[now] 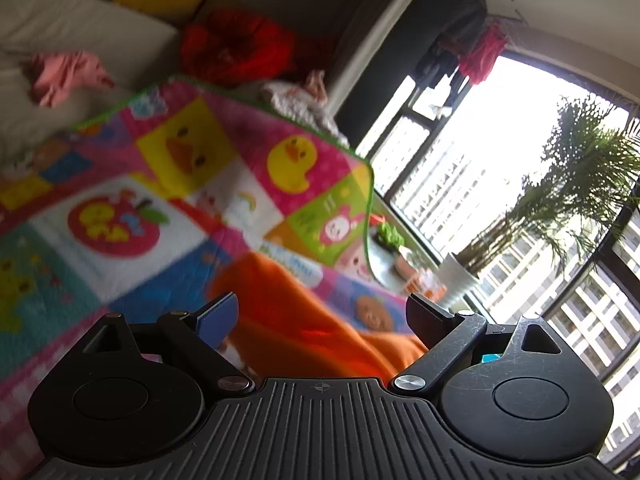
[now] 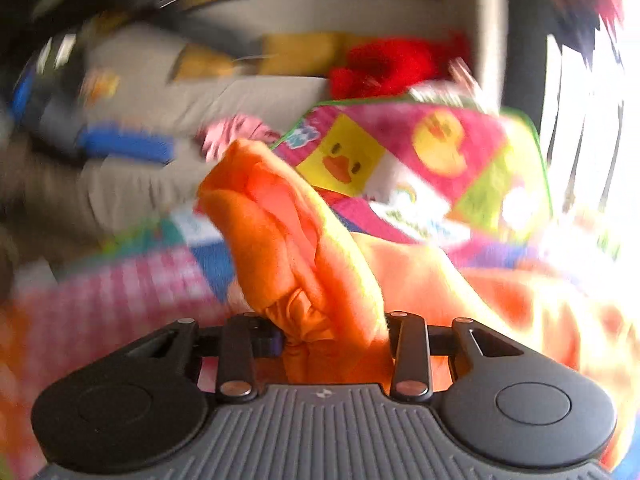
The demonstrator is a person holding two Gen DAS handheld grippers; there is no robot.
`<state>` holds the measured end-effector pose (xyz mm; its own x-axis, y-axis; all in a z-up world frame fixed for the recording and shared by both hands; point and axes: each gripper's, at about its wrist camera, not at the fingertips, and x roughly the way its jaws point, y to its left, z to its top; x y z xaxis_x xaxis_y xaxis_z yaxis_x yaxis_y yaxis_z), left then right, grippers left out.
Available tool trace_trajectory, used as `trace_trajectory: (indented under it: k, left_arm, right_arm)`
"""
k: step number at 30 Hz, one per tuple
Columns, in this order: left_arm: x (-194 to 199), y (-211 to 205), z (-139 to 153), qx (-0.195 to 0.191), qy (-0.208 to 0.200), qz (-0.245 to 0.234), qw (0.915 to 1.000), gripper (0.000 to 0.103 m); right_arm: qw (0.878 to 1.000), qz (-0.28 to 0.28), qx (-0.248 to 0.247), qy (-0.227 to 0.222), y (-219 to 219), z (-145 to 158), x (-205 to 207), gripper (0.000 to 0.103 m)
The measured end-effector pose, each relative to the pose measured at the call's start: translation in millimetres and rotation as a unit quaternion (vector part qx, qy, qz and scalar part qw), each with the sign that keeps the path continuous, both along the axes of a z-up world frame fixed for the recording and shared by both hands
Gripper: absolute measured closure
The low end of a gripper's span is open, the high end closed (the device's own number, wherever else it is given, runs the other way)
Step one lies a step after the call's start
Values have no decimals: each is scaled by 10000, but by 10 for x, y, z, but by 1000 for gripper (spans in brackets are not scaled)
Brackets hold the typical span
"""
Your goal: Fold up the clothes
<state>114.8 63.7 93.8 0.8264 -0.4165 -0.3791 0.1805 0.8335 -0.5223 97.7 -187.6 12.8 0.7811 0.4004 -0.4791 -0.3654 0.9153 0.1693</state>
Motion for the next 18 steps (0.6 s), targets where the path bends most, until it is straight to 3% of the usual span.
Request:
trace_trajectory:
  k: [2,4,6,7,10,14,16,18]
  left_arm:
    - [12,-68,68,65,-59,18,10000,8]
    - [56,-199,52,174,17,-52,9998,7]
    - [107,-352,10,301,132,-149,9993,7]
    - [143,-449,-35,366,213,-220,9989,7]
    - [264,-756,-193,549,475,-480,9962,7]
    - [406,-1151,-421,737,794,-896,9901,6]
    - [455,-1315,-532,781,934,-1108,9864,6]
    - [497,-1412,-632,774,1061,-1249,9834,6]
  right_arm:
    - [9947,-157,973,307,-405,36,64,69]
    - [9805,-382,1886,396,-834,40,161,69]
    - [9681,-768,2368,279,-1221,49,190,69]
    - [9663,-1005,2367,151,-1359,51,126,69]
    - [9668,-1740,1861,-192,-1722,69,-22,65]
    - [9643,-2596,366,-372,-2044,-2,-1,41]
    - [9583,-2812,-343,-362,-2172,-94,70,31]
    - [9623,-2678,-467,-113,-2321,-199,230,23]
